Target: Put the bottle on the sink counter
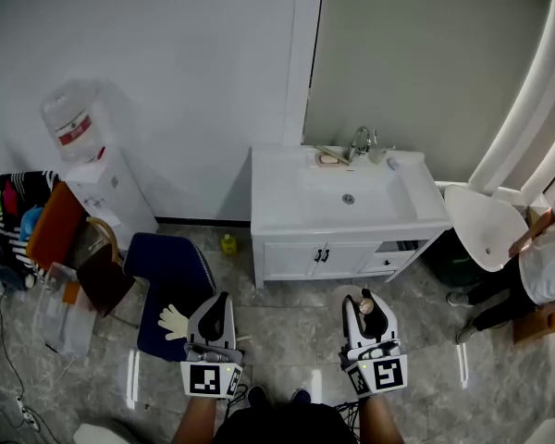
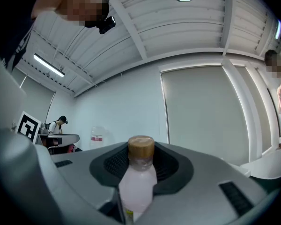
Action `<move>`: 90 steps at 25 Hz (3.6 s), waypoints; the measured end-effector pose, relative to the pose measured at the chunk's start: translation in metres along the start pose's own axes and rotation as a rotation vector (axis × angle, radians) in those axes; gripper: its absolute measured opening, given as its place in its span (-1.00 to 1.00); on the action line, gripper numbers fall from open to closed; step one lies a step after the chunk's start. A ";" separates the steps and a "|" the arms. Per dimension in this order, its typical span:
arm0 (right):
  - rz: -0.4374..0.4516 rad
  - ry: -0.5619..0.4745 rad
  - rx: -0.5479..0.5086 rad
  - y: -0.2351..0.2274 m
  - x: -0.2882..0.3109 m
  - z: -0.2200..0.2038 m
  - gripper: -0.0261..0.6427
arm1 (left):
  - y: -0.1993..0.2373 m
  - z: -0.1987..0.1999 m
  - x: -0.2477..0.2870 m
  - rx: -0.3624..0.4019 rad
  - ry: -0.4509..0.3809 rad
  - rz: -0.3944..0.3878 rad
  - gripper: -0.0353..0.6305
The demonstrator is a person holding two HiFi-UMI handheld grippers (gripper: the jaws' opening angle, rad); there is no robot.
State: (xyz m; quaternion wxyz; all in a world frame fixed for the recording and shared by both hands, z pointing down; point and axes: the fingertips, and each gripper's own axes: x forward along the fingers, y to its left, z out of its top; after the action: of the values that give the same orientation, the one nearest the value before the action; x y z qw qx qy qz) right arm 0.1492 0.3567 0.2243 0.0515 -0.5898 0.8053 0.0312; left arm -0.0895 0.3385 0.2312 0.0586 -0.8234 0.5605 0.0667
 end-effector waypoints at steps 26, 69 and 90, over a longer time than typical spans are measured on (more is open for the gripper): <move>0.114 0.034 -0.001 -0.136 0.291 -0.066 -0.49 | 0.064 -0.074 0.305 0.049 0.029 0.083 -0.83; 0.243 0.181 -0.016 -0.106 0.720 -0.362 -0.49 | 0.277 -0.308 0.491 -0.005 0.164 0.193 -0.83; 0.185 0.283 -0.032 -0.126 0.790 -0.469 -0.49 | 0.308 -0.391 0.562 -0.056 0.142 0.156 -0.83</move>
State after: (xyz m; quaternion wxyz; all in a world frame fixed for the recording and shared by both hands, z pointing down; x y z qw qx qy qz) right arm 0.0119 -0.4810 0.5968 -0.0750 -0.5122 0.8549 -0.0347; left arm -0.1554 -0.3554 0.5110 -0.0099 -0.7812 0.6236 0.0282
